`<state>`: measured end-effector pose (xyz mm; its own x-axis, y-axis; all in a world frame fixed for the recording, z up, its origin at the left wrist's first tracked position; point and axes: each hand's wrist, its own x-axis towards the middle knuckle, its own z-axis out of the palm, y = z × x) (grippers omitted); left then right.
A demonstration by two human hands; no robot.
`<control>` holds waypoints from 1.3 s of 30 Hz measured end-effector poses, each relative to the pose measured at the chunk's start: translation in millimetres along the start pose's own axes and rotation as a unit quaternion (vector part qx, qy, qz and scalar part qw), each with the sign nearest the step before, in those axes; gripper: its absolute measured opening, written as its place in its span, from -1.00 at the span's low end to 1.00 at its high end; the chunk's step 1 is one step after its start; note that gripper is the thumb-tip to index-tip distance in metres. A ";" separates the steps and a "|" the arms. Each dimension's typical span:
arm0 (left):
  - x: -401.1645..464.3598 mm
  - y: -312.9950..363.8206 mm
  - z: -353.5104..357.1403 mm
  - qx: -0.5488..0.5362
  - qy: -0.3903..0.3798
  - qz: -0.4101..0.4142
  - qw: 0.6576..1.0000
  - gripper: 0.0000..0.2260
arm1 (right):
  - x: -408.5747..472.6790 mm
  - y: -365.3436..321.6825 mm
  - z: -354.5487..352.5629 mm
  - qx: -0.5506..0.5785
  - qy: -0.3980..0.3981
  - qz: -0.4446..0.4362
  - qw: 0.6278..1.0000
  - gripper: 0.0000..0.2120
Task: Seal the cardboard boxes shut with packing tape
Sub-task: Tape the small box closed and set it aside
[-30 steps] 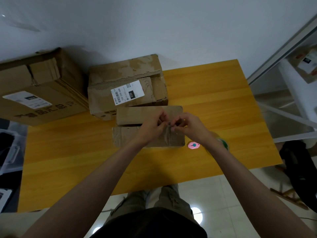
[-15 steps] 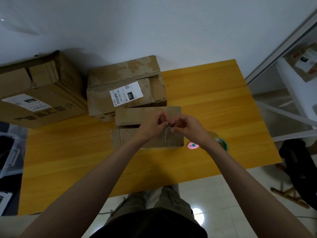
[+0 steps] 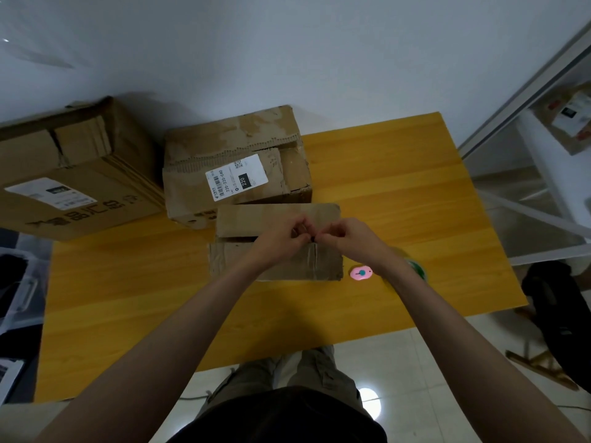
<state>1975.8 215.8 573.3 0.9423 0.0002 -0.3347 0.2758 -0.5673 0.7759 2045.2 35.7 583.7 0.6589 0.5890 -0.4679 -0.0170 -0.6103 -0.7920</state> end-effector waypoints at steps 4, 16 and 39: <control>-3.8 1.0 -2.2 0.021 -0.009 0.019 1.000 -0.92 | -1.5 0.5 -1.0 -0.087 -0.001 -0.049 0.995 -0.83; -7.0 6.9 0.5 0.088 0.009 0.038 0.995 -0.90 | -8.4 12.1 17.8 -0.100 0.024 -0.032 0.994 -0.90; -21.0 -2.6 30.2 0.299 -0.009 0.058 0.952 -0.34 | -15.2 22.1 43.1 -0.002 0.131 -0.038 0.991 -0.87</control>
<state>1949.6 192.4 562.2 0.9549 -0.1020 -0.2787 0.0074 -0.9306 0.3660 2002.4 36.1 556.4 0.8303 0.4765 -0.2890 0.0429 -0.5718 -0.8193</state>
